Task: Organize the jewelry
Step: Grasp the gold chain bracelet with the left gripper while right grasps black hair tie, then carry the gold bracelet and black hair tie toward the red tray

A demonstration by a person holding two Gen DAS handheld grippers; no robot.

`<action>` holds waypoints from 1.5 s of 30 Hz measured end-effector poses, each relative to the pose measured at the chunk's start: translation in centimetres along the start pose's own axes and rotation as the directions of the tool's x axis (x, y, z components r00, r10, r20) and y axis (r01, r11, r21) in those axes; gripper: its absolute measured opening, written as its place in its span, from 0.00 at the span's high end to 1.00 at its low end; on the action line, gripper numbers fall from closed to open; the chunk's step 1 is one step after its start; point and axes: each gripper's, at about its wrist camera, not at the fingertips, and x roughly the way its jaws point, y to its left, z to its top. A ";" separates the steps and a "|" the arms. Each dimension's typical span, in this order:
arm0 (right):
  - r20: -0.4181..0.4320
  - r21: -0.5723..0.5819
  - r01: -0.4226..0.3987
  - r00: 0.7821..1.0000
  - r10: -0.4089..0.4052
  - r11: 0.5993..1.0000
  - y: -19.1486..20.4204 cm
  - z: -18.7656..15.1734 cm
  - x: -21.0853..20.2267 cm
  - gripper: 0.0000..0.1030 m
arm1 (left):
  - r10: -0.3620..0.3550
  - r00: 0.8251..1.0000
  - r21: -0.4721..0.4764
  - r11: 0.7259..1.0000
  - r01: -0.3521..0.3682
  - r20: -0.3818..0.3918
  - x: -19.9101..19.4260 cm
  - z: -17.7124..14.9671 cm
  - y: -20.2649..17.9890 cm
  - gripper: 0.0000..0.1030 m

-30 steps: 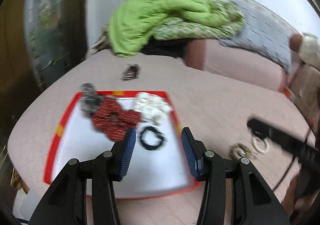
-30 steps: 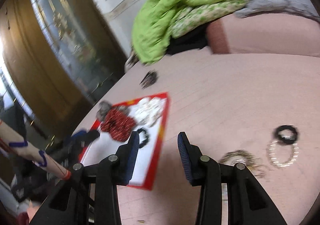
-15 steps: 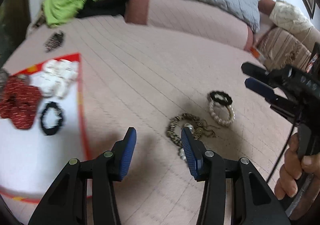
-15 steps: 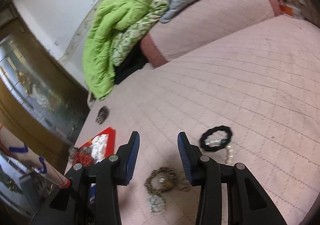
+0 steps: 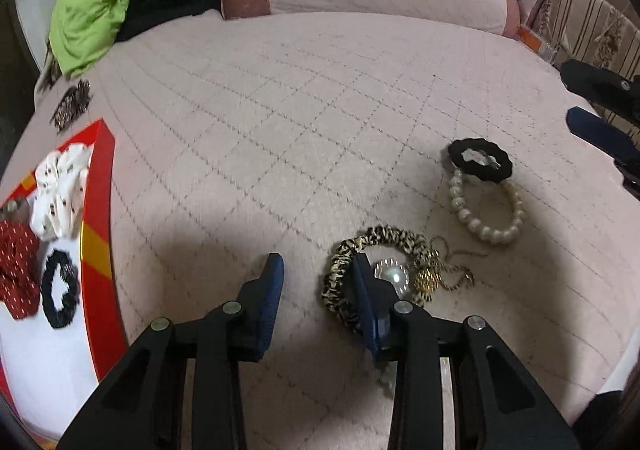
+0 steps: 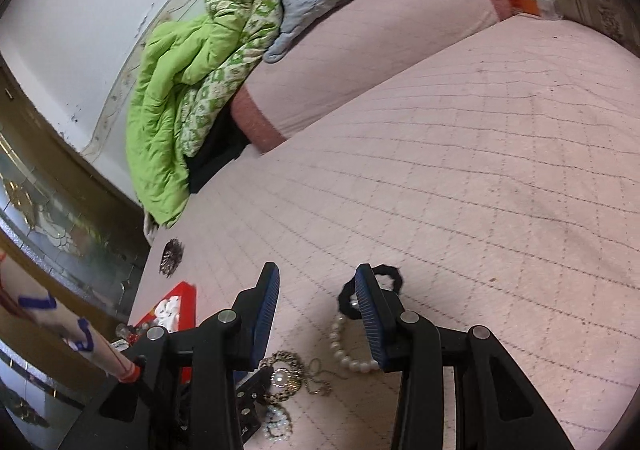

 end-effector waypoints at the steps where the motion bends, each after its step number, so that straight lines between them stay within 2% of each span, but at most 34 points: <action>1: 0.000 -0.003 0.005 1.000 -0.005 1.000 -0.2 0.0 -0.1 0.58 | 0.016 1.000 0.010 1.000 -0.016 0.008 0.0 0.0 -0.2 0.81; 2: -0.001 -0.012 0.015 1.000 -0.015 1.000 -0.1 0.0 0.0 0.58 | 0.030 0.999 0.015 0.999 -0.030 0.016 -0.2 0.1 -0.3 0.95; 4: -0.012 -0.040 0.038 0.999 -0.038 0.998 0.0 0.0 0.3 0.58 | 0.012 0.999 -0.006 1.000 -0.012 0.029 -0.8 0.0 0.1 0.95; 7: -0.044 -0.076 0.050 0.998 -0.054 0.996 0.2 0.0 1.3 0.60 | -0.069 0.993 -0.055 0.996 0.074 0.095 -2.9 0.2 1.4 0.95; 9: -0.087 -0.115 0.057 0.994 -0.067 0.992 0.5 0.0 2.6 0.61 | -0.080 0.987 -0.058 0.994 0.089 0.137 -4.0 0.3 2.0 0.95; 13: -0.151 -0.204 0.072 0.983 -0.104 0.976 1.3 -0.5 4.8 0.64 | -0.111 0.978 -0.107 0.986 0.131 0.177 -5.4 0.1 4.3 0.95; 18: -0.163 -0.368 0.134 0.965 -0.206 0.920 3.0 -1.4 7.3 0.68 | -0.159 0.964 -0.112 0.976 0.186 0.213 -7.0 -0.2 5.3 0.95; 20: -0.187 -0.401 0.154 0.951 -0.246 0.903 2.9 -1.9 8.6 0.76 | -0.201 0.952 -0.108 0.967 0.231 0.231 -7.6 -0.1 5.5 0.95; 22: -0.212 -0.424 0.165 0.938 -0.275 0.890 2.8 -2.2 9.6 0.79 | -0.241 0.939 -0.095 0.958 0.271 0.247 -7.9 0.2 5.6 0.95; 23: -0.206 -0.448 0.177 0.934 -0.294 0.876 3.0 -2.5 9.9 0.83 | -0.279 0.927 -0.076 0.949 0.307 0.252 -8.2 0.3 5.4 0.95; 25: -0.170 -0.498 0.214 0.926 -0.337 0.840 3.6 -2.8 10.0 0.88 | -0.310 0.914 -0.046 0.942 0.332 0.263 -8.5 0.3 4.9 0.94; 27: -0.163 -0.493 0.221 0.927 -0.339 0.841 3.5 -2.7 9.8 0.90 | -0.365 0.893 -0.008 0.925 0.380 0.265 -8.9 0.3 4.0 0.94; 29: -0.150 -0.454 0.211 0.940 -0.308 0.866 3.2 -2.2 8.9 0.90 | -0.407 0.877 -0.003 0.907 0.422 0.256 -8.8 0.4 3.8 0.94; 30: -0.136 -0.435 0.207 0.947 -0.292 0.876 3.1 -1.9 8.4 0.90 | -0.409 0.879 -0.008 0.906 0.424 0.243 -8.4 0.5 3.6 0.94; 31: -0.124 -0.420 0.202 0.953 -0.277 0.885 2.9 -1.7 7.9 0.90 | -0.377 0.895 -0.005 0.921 0.389 0.237 -8.2 0.4 3.4 0.94; 32: -0.110 -0.402 0.198 0.959 -0.262 0.894 2.8 -1.4 7.5 0.90 | -0.285 0.930 0.018 0.957 0.289 0.231 -8.0 0.3 2.8 0.94; 33: -0.103 -0.394 0.199 0.961 -0.258 0.897 2.7 -1.3 7.2 0.90 | -0.233 0.949 0.027 0.972 0.233 0.213 -7.5 0.2 2.4 0.94; 34: -0.102 -0.386 0.196 0.962 -0.253 0.901 2.6 -1.1 7.1 0.90 | -0.311 0.931 -0.015 0.947 0.319 0.193 -7.2 0.3 3.0 0.94; 35: -0.105 -0.376 0.189 0.964 -0.244 0.907 2.7 -1.1 7.0 0.90 | -0.438 0.878 -0.079 0.885 0.459 0.194 -7.1 0.3 3.9 0.94; 36: -0.109 -0.365 0.178 0.967 -0.232 0.914 2.6 -1.1 6.9 0.90 | -0.513 0.833 -0.098 0.836 0.539 0.208 -7.0 0.3 4.4 0.94; 37: -0.111 -0.358 0.170 0.969 -0.222 0.918 2.6 -1.0 6.7 0.90 | -0.464 0.862 -0.078 0.870 0.486 0.204 -6.8 0.2 4.3 0.94; 38: -0.107 -0.357 0.166 0.970 -0.217 0.919 2.8 -1.0 6.5 0.90 | -0.359 0.917 -0.057 0.926 0.373 0.172 -6.2 0.2 3.8 0.94; 39: -0.103 -0.360 0.167 0.971 -0.217 0.918 2.9 -1.0 6.4 0.90 | -0.285 0.951 -0.047 0.955 0.292 0.115 -4.9 -0.1 3.4 0.94; 40: -0.101 -0.362 0.165 0.971 -0.215 0.917 3.1 -1.0 6.4 0.90 | -0.319 0.944 -0.086 0.941 0.326 0.080 -4.1 -0.3 3.5 0.94; 41: -0.101 -0.362 0.161 0.972 -0.210 0.918 3.2 -1.1 6.3 0.90 | -0.372 0.923 -0.115 0.917 0.382 0.104 -4.4 -0.3 3.9 0.94; 42: -0.100 -0.359 0.160 0.973 -0.209 0.920 3.2 -1.0 6.3 0.90 | -0.389 0.908 -0.086 0.911 0.404 0.156 -5.7 -0.1 3.7 0.94; 43: -0.099 -0.351 0.156 0.974 -0.203 0.923 3.1 -0.9 6.1 0.90 | -0.365 0.910 -0.038 0.925 0.379 0.198 -6.8 0.1 3.3 0.94; 45: -0.095 -0.342 0.150 0.977 -0.193 0.928 3.2 -0.9 5.9 0.90 | -0.346 0.920 -0.028 0.934 0.357 0.182 -6.4 0.1 2.9 0.94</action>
